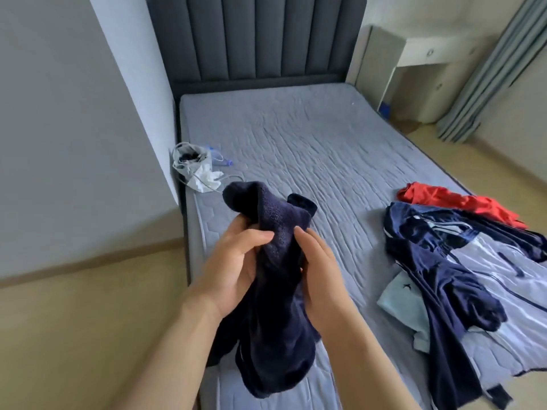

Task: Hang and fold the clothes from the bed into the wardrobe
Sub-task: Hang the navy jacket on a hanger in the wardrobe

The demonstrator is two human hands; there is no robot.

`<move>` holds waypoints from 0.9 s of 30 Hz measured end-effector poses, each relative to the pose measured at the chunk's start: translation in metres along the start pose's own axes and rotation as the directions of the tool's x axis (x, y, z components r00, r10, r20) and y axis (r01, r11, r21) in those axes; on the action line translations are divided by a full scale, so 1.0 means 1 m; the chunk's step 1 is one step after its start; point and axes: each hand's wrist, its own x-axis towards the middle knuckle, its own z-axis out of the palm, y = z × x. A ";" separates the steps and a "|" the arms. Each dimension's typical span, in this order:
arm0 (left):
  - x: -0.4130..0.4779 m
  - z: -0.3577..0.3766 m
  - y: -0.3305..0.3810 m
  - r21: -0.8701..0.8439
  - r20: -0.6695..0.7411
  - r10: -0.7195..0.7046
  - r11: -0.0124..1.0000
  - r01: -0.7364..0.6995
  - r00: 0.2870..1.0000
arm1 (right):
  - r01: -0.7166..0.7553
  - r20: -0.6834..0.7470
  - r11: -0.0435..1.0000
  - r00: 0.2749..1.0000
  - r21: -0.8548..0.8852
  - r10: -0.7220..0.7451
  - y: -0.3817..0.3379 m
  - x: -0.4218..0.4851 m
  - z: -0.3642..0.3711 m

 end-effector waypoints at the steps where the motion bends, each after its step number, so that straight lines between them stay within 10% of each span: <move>1: 0.000 0.000 0.002 0.027 -0.002 -0.008 1.000 0.008 1.000 | 0.012 0.012 1.000 1.000 0.000 -0.012 -0.002 -0.002 0.003; 6: -0.003 -0.015 -0.021 0.278 -0.075 -0.148 0.947 0.163 0.986 | -0.011 0.003 0.999 1.000 -0.048 0.011 0.017 -0.010 0.007; 11: 0.001 -0.047 -0.020 0.814 -0.315 0.219 0.564 0.143 0.923 | -0.180 -0.205 0.967 0.968 -0.181 0.142 0.031 -0.015 -0.010; 19: 0.008 -0.046 -0.030 0.720 -0.282 -0.009 0.659 0.218 0.959 | -0.085 -0.028 0.950 0.996 -0.300 0.081 0.005 -0.017 -0.018; 27: 0.014 -0.023 -0.020 0.945 -0.118 0.237 0.324 0.036 0.964 | 0.114 -0.069 0.869 0.983 -0.482 -0.167 -0.002 -0.011 -0.020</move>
